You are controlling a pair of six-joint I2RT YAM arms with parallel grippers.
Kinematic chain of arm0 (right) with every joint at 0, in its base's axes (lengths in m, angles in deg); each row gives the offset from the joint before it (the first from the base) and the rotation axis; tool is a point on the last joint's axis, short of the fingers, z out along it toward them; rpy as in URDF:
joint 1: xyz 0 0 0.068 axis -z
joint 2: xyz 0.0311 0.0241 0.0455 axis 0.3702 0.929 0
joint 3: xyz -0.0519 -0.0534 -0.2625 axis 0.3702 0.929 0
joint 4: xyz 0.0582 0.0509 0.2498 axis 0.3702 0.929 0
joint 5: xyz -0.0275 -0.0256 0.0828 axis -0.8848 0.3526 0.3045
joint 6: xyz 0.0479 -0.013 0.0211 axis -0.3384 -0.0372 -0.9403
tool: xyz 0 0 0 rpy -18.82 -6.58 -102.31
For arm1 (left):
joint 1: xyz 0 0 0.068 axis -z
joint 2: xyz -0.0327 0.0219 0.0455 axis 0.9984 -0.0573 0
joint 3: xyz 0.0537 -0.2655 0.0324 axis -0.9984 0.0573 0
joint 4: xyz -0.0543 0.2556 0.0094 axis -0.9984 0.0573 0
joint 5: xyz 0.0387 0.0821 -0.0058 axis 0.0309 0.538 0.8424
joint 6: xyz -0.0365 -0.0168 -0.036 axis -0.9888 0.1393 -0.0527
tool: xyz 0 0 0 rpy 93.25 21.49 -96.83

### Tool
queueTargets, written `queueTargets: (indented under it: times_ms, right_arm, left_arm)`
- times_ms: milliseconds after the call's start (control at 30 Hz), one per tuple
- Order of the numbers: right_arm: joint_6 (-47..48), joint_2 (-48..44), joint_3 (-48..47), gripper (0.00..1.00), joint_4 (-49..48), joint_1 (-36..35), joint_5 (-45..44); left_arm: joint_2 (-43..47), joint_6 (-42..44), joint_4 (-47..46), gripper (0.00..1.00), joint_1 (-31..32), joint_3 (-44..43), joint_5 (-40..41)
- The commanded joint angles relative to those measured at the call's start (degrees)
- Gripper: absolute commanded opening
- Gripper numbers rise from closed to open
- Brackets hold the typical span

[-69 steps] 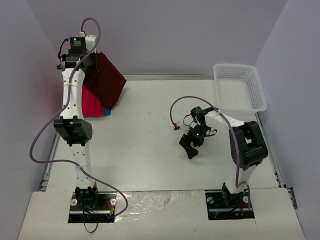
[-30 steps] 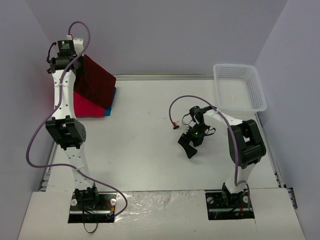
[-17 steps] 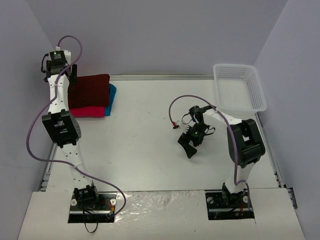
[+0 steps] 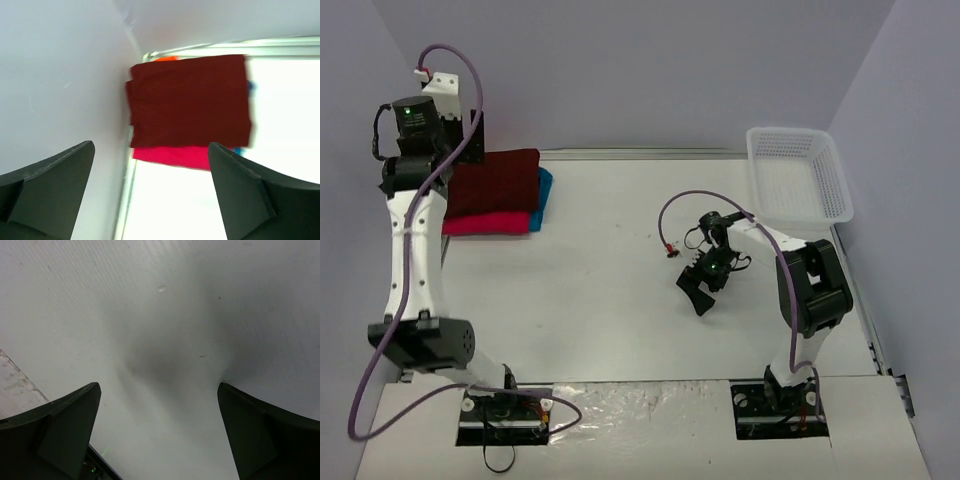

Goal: Fold and stack the t-shirts
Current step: Put the neatly folded tshirt into the corner of the board with the left arm

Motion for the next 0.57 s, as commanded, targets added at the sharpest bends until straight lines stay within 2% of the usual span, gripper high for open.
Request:
queueTargets:
  times_ms: [0, 33, 200, 267, 533]
  right_arm:
    - [-1.8, -1.3, 0.0, 1.00, 0.5, 0.5, -4.6]
    - [-3.3, -3.0, -2.0, 1.00, 0.5, 0.6, -4.9]
    - [-7.1, -6.9, -8.4, 1.00, -0.3, 2.6, -6.4]
    - [-7.5, -8.4, -10.1, 1.00, -1.2, 3.7, -7.5]
    - [-10.2, -9.4, -12.4, 1.00, -3.4, 8.1, -14.3]
  left_arm:
    - [13.6, -2.8, -2.9, 0.97, 4.0, 10.3, -7.4]
    - [18.4, -2.5, -5.7, 0.97, 5.8, 16.9, -8.6]
    - [28.3, -2.6, -12.0, 0.94, 6.8, 32.1, -12.1]
    - [31.4, 0.6, -13.7, 0.94, 6.8, 37.6, -13.6]
    - [39.6, 4.7, -17.2, 0.94, 6.6, 49.5, -13.1]
